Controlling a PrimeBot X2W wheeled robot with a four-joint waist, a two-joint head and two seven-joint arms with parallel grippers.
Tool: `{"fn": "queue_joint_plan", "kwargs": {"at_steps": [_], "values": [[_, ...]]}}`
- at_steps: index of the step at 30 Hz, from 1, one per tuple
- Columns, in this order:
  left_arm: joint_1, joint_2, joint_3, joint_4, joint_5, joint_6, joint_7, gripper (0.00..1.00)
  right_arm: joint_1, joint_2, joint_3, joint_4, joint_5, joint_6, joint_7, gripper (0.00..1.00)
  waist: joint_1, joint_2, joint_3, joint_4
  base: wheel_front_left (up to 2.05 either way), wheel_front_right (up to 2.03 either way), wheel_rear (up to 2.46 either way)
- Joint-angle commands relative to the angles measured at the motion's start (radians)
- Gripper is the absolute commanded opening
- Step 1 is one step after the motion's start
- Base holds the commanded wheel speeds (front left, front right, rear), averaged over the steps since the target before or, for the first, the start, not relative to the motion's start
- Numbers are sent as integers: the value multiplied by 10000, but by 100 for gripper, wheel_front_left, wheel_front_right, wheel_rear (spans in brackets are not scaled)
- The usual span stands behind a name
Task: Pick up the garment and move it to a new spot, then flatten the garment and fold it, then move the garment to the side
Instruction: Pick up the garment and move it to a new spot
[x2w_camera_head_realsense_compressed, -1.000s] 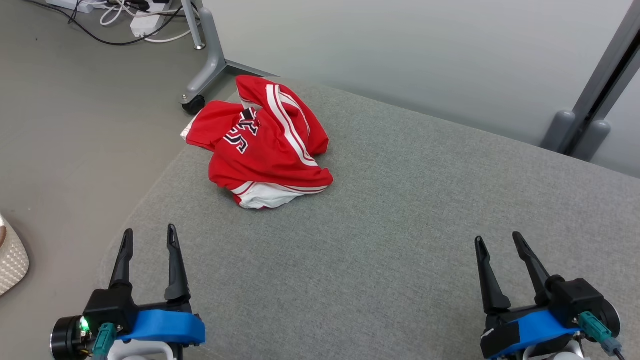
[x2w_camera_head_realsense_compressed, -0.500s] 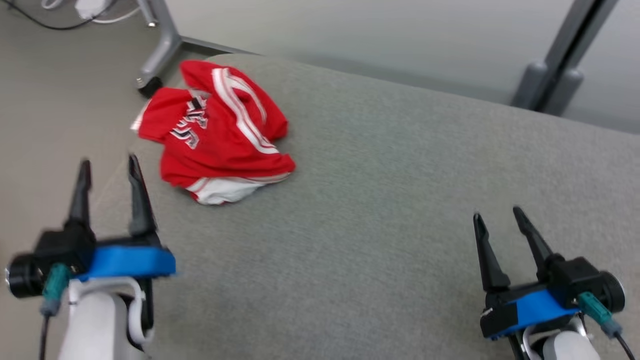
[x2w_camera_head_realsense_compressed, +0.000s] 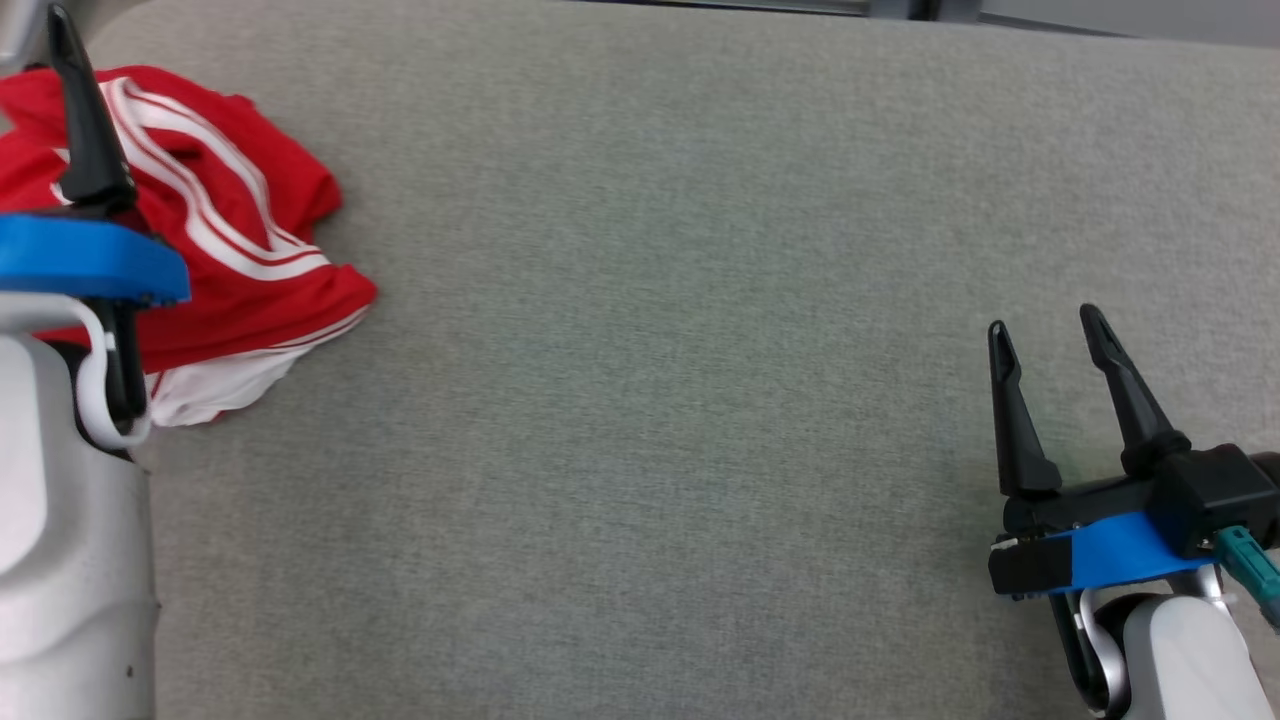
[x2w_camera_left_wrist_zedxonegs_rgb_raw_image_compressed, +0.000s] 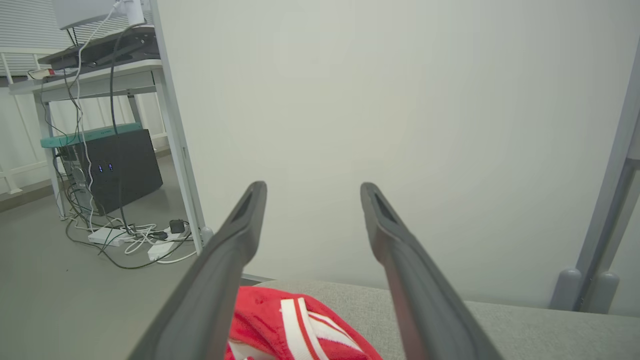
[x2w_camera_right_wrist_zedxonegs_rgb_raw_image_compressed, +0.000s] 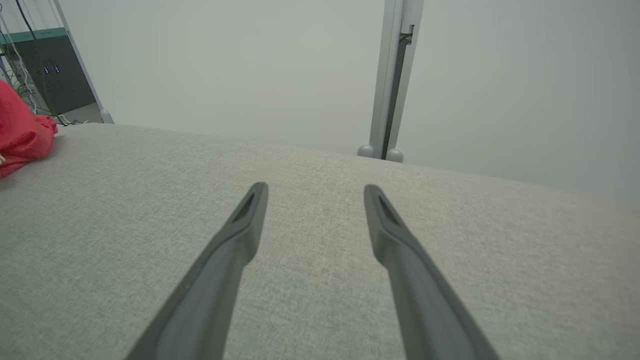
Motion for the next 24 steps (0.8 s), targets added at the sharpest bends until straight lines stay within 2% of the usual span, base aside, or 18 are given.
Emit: {"fn": "queue_joint_plan", "kwargs": {"at_steps": [1,4,8,15,19,20,21,22,23,24], "values": [[-302,150,16,394,-4,-65,196,100,-168,-39,-19,-134,-25,1,6,100,-3,0,109,-133,0,0,0],[-726,371,1,1374,-46,-73,596,100,-204,-41,-32,-283,32,1,2,100,-3,0,314,-410,0,0,0],[-917,389,-7,2555,-194,-51,1049,100,-247,-41,-125,-399,66,1,-41,100,-3,0,445,-576,0,0,0],[-977,43,-254,4467,-739,-385,2335,100,-345,-41,-127,-464,12,1,-4,100,-3,0,555,-477,0,0,0],[-940,-95,-382,5166,-965,-523,2634,100,-364,-41,-38,-417,27,1,25,100,-3,0,509,-451,0,0,0],[-944,-126,-398,5325,-1045,-530,2659,95,-364,-41,-18,-403,38,1,32,100,-3,0,490,-460,0,0,0],[-940,-121,-449,5461,-1049,-557,2639,47,-370,-41,6,-384,50,1,34,100,-3,0,461,-473,0,0,0],[-953,-107,-499,5594,-1063,-575,2601,29,-375,-41,23,-366,63,1,34,100,-3,0,432,-489,0,0,0],[-969,-106,-547,5708,-1086,-593,2584,0,-370,-41,31,-344,72,1,27,100,-3,0,390,-506,0,0,0],[-992,-91,-594,5795,-1083,-596,2520,0,-349,-41,33,-320,84,1,19,100,-3,0,339,-521,0,0,0]]}}
